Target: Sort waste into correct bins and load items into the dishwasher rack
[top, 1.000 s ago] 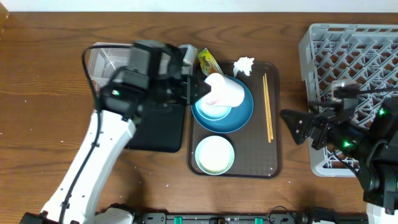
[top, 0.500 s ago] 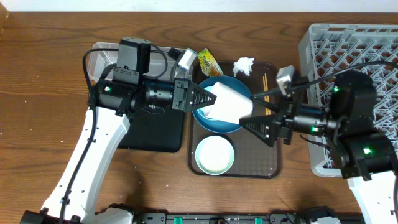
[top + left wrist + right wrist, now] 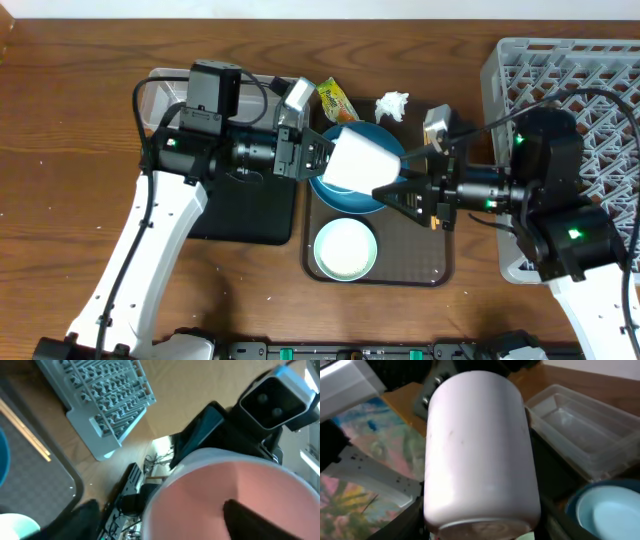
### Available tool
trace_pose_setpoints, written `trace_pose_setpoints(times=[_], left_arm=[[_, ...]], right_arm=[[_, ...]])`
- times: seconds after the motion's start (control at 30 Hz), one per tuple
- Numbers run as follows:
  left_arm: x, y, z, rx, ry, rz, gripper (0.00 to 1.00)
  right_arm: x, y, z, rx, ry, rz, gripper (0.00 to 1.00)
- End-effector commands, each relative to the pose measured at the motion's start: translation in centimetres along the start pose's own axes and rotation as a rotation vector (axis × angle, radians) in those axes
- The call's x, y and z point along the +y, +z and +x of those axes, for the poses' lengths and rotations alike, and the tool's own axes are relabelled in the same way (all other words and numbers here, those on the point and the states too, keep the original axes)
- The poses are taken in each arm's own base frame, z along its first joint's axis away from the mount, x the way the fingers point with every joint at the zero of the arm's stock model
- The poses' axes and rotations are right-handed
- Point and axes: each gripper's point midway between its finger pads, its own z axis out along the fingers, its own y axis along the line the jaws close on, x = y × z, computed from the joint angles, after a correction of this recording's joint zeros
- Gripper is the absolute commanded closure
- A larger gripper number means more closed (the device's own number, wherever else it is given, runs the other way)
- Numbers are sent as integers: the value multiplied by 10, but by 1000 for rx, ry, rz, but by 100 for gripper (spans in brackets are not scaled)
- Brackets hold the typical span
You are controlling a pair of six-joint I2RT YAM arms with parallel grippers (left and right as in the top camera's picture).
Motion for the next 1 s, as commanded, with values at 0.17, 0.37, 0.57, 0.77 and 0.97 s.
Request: trace_pose_setpoints(times=[0.17, 0.37, 0.57, 0.77, 0.97], left_arm=[[24, -21, -12, -82, -35, -111, 12], [63, -49, -8, -150, -165, -303, 11], [107, -86, 16, -182, -318, -597, 11], [128, -106, 33, -173, -395, -761, 11], [132, -110, 39, -163, -416, -802, 11]], right_arm=[[-79, -87, 17, -81, 216, 624, 51], [-123, -180, 81, -90, 599, 1162, 53], [-132, -249, 136, -70, 885, 1530, 53], [-146, -270, 160, -33, 1050, 1591, 53], [-154, -249, 188, 142, 1202, 1460, 57]])
